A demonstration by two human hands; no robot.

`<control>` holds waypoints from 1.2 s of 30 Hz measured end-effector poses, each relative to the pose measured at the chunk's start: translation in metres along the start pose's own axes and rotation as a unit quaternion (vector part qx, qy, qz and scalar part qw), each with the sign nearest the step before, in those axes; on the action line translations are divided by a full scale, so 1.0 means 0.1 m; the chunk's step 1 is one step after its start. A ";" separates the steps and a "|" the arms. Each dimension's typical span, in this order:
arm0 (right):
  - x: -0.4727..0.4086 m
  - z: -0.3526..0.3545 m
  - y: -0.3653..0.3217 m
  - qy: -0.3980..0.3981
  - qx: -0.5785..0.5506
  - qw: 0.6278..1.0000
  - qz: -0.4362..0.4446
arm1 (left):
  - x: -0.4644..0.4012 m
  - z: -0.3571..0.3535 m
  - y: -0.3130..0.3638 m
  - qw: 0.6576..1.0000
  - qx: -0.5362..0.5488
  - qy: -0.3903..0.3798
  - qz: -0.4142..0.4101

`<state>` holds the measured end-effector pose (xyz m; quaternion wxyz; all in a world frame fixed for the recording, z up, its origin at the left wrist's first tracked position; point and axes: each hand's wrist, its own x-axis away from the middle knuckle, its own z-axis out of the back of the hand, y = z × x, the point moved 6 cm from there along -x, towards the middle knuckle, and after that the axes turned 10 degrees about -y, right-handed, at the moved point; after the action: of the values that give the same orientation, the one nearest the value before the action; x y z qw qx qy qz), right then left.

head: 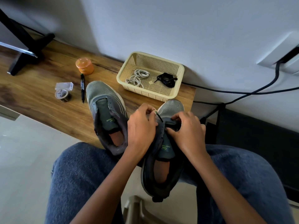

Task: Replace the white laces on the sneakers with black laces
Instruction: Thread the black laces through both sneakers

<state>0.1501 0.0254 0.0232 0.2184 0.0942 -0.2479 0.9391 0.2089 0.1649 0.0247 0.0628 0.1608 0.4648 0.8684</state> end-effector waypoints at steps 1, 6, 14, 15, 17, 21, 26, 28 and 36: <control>0.00 0.00 0.00 0.001 0.002 1.000 -0.001 | -0.01 0.04 0.01 1.000 0.024 0.014 -0.007; 0.00 0.00 0.01 0.010 0.004 1.000 0.001 | -0.05 0.38 0.01 0.975 0.173 0.142 0.004; 0.00 0.00 0.01 0.010 0.019 1.000 0.004 | -0.04 0.72 -0.01 0.927 0.249 0.275 -0.044; 0.00 -0.01 0.00 0.009 0.023 1.000 0.003 | -0.06 0.67 0.05 0.950 0.198 0.234 -0.054; -0.01 -0.02 0.00 0.006 0.027 1.000 0.000 | -0.09 0.49 0.14 0.985 0.046 0.138 -0.095; -0.01 -0.01 0.00 0.005 0.028 1.000 -0.001 | -0.08 0.09 0.19 0.949 -0.249 -0.011 -0.193; -0.01 -0.01 0.00 -0.004 0.033 0.999 -0.004 | -0.08 -0.05 0.07 0.931 -0.315 -0.078 -0.164; -0.02 -0.01 -0.01 -0.003 0.029 1.000 -0.004 | -0.08 -0.04 0.06 0.930 -0.325 -0.062 -0.158; -0.01 -0.01 0.03 -0.010 -0.007 1.000 -0.008 | -0.05 0.59 0.11 0.957 -0.199 0.205 -0.059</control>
<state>0.1495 0.0233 0.0207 0.2243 0.1040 -0.2554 0.9347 0.2341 0.2043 0.0631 0.0480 -0.0636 0.2939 0.9525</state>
